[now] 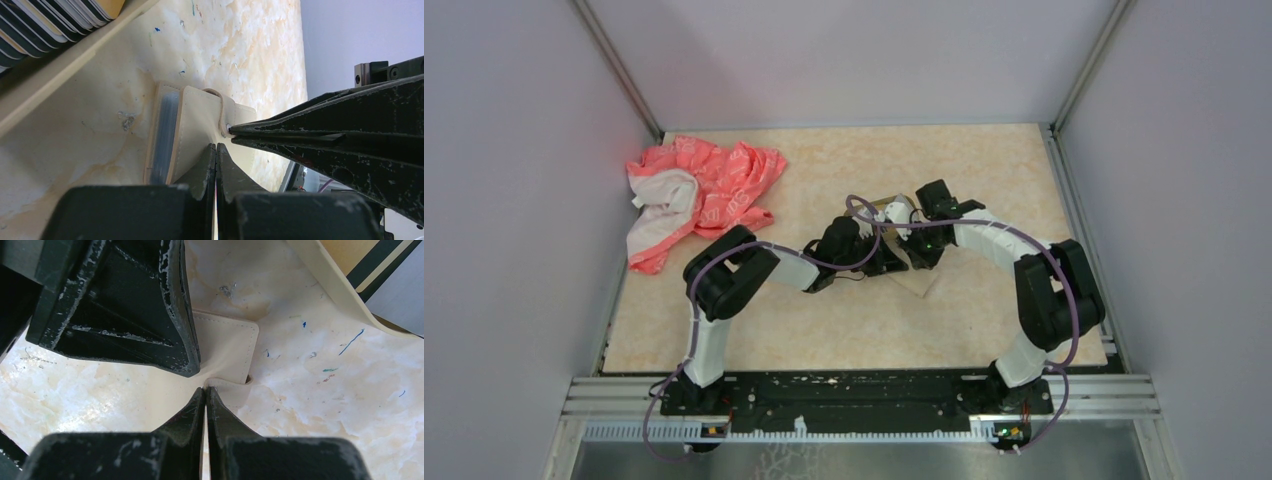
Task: Put the credit cards into the card holder
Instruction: Close the card holder at the center of the board.
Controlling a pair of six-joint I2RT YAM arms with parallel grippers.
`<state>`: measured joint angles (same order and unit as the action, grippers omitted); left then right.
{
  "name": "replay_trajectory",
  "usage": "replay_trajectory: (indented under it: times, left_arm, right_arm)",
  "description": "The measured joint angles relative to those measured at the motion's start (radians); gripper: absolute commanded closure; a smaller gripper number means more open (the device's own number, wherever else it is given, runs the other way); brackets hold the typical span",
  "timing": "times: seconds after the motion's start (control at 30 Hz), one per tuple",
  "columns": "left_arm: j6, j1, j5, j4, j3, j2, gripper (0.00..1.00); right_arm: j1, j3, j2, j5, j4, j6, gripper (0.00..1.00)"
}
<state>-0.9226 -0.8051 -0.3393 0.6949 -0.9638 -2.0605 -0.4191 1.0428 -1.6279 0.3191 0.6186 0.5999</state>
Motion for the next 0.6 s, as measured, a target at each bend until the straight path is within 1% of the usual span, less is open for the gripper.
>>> replay_trajectory:
  times: [0.6]
  left_arm:
    - [-0.008,0.003,-0.012,0.031,0.008,-0.008,1.00]
  right_arm:
    - [-0.007,-0.008,0.000,-0.014,-0.010,0.010,1.00]
